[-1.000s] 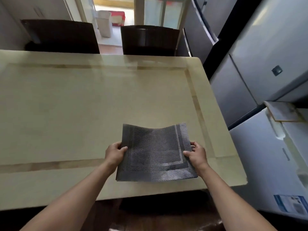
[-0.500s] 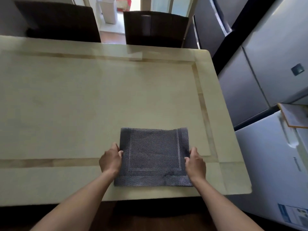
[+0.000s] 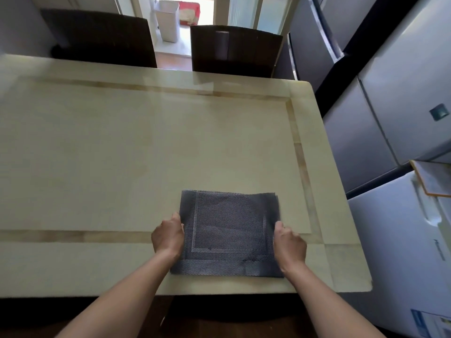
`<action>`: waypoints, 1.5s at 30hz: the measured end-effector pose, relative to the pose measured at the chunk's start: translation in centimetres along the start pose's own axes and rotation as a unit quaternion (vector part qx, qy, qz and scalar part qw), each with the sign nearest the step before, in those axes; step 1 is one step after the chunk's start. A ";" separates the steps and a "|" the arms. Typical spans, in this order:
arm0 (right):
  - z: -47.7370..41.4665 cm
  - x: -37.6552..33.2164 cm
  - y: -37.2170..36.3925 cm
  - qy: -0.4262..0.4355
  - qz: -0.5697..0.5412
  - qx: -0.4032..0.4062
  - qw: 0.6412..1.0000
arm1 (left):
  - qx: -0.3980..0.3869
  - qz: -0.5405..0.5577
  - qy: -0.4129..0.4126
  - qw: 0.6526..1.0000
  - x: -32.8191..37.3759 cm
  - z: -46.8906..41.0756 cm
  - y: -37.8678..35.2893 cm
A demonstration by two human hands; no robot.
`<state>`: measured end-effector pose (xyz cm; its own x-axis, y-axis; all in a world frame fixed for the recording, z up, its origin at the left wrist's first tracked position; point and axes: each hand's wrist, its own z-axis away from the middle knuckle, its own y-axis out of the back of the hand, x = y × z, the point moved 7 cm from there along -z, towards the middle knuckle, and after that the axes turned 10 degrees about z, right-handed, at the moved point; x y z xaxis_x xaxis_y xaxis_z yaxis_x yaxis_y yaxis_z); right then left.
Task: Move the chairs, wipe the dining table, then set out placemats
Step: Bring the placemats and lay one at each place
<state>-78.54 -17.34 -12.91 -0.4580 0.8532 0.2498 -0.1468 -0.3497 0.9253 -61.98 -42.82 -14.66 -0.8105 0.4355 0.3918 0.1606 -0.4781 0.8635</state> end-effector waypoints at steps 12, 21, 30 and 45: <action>0.4 1.9 -2.0 -0.123 -0.304 -0.038 0.944 | -0.113 0.376 0.031 0.919 -1.8 0.3 -1.7; 0.5 -4.6 7.4 -0.094 -0.425 0.075 0.897 | -0.026 0.592 0.090 0.800 -5.8 -3.3 7.9; 3.9 -16.2 15.0 -0.048 -0.488 0.127 0.862 | 0.016 0.635 0.062 0.770 -14.5 -5.9 19.8; 2.0 -30.9 19.0 0.067 -0.486 0.137 0.860 | 0.198 0.565 0.059 0.799 -26.2 -9.7 30.7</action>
<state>-65.43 -49.58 -2.50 -0.3351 0.6320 -0.6988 -0.3138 0.6244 0.7153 -41.31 -76.33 -1.52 -0.0665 -0.1892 0.9797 0.9740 -0.2254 0.0226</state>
